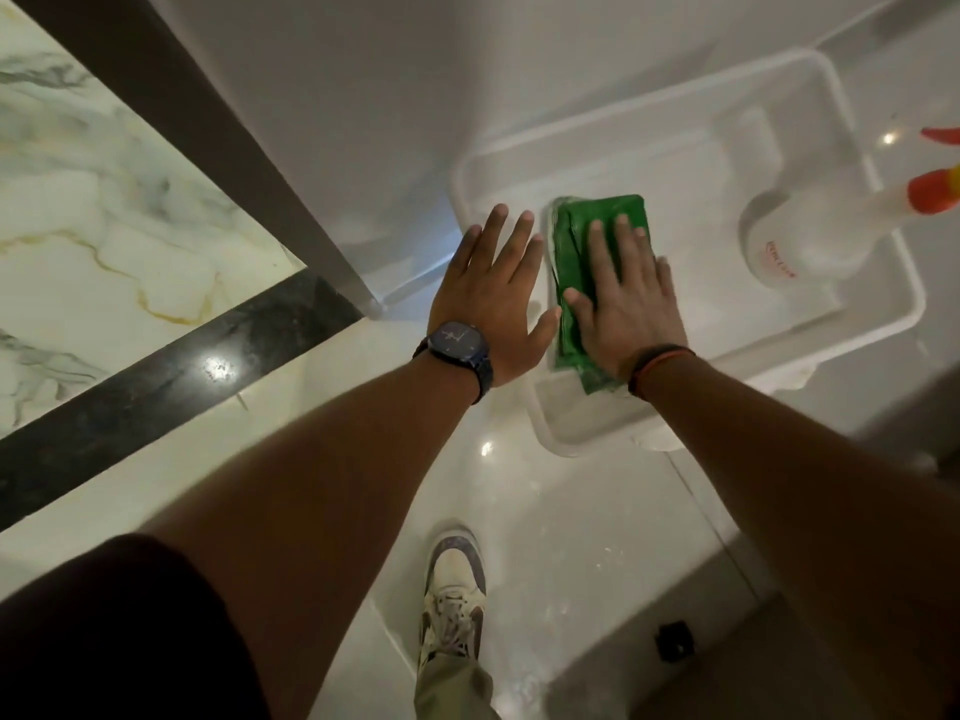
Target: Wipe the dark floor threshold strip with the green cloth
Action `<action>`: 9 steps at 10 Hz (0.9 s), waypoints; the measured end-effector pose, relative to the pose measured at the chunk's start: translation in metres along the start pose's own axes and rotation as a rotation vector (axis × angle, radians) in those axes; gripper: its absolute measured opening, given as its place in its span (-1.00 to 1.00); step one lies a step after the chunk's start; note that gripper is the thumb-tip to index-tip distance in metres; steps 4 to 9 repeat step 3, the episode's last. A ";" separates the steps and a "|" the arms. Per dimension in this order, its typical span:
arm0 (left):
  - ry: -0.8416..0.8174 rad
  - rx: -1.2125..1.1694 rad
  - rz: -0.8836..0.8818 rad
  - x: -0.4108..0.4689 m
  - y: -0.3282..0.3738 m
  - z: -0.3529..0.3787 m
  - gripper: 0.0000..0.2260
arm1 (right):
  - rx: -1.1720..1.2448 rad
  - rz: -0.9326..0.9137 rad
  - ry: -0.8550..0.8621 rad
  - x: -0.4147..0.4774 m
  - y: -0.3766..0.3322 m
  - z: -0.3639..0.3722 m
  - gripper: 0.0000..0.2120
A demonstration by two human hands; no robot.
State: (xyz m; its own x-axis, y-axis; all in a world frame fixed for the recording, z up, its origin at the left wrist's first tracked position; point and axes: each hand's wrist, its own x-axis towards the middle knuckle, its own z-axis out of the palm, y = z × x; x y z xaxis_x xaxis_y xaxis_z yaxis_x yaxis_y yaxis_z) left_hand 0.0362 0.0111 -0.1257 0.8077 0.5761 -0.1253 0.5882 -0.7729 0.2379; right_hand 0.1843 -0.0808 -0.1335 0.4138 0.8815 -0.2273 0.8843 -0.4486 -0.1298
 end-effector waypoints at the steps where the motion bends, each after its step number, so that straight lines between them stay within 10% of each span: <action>1: 0.024 -0.077 0.004 -0.003 -0.003 -0.003 -0.32 | -0.060 -0.009 -0.109 -0.001 -0.003 0.010 -0.41; 3: 0.103 -0.203 -0.019 -0.048 -0.034 -0.032 -0.35 | 0.205 0.032 0.209 -0.021 -0.046 -0.030 -0.58; 9: 0.103 -0.203 -0.019 -0.048 -0.034 -0.032 -0.35 | 0.205 0.032 0.209 -0.021 -0.046 -0.030 -0.58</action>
